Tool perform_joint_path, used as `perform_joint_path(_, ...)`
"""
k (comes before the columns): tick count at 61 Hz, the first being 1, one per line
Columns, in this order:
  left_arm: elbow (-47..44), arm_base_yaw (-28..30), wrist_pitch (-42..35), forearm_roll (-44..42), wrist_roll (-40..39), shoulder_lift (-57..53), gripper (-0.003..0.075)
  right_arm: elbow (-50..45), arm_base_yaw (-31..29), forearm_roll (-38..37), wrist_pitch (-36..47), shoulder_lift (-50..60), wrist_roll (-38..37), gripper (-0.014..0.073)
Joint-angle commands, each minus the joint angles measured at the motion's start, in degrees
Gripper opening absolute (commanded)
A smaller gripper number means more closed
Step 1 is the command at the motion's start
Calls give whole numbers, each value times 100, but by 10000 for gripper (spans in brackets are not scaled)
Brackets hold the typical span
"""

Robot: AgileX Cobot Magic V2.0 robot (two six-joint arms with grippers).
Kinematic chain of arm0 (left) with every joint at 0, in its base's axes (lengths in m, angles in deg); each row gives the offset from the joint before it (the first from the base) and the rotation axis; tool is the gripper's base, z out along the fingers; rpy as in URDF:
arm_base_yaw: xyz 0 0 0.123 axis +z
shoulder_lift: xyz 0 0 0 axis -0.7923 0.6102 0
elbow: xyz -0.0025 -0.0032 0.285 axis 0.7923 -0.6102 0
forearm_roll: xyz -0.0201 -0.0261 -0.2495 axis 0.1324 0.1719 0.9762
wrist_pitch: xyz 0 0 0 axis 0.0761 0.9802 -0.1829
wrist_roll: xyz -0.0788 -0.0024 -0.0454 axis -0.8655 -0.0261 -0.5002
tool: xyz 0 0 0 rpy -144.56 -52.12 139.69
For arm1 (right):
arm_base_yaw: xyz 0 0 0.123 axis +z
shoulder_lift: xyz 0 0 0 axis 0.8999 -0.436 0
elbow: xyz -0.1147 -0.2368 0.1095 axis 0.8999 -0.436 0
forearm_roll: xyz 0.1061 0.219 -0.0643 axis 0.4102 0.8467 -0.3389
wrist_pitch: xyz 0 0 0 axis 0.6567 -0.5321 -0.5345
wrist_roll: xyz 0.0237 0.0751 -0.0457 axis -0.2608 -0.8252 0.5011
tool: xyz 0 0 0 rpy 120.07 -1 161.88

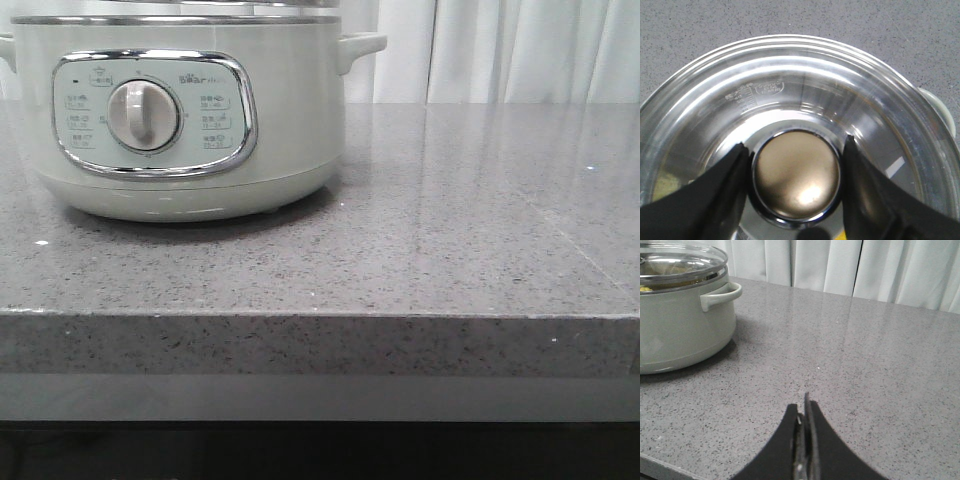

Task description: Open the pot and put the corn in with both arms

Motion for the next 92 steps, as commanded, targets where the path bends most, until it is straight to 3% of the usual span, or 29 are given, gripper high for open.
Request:
perform_joint_path(1,154,64,-560,16,-29,-294,124,145,-31,40,476,-38,57,-86)
perform_joint_path(55,-55,144,-593,355,-7,-266,131,145,-31,40,476,-38,57,-86)
perform_joint_path(61,-55,144,-604,345,32,-266,184,145,-31,40,476,-38,57,-86)
perform_joint_path(76,-55,144,-604,345,32,-316,448,145,-31,40,476,-38,57,-86)
perform_joint_path(92,-31,144,-814,334,32,-735,473,145,-31,40,476,-38,57,-86)
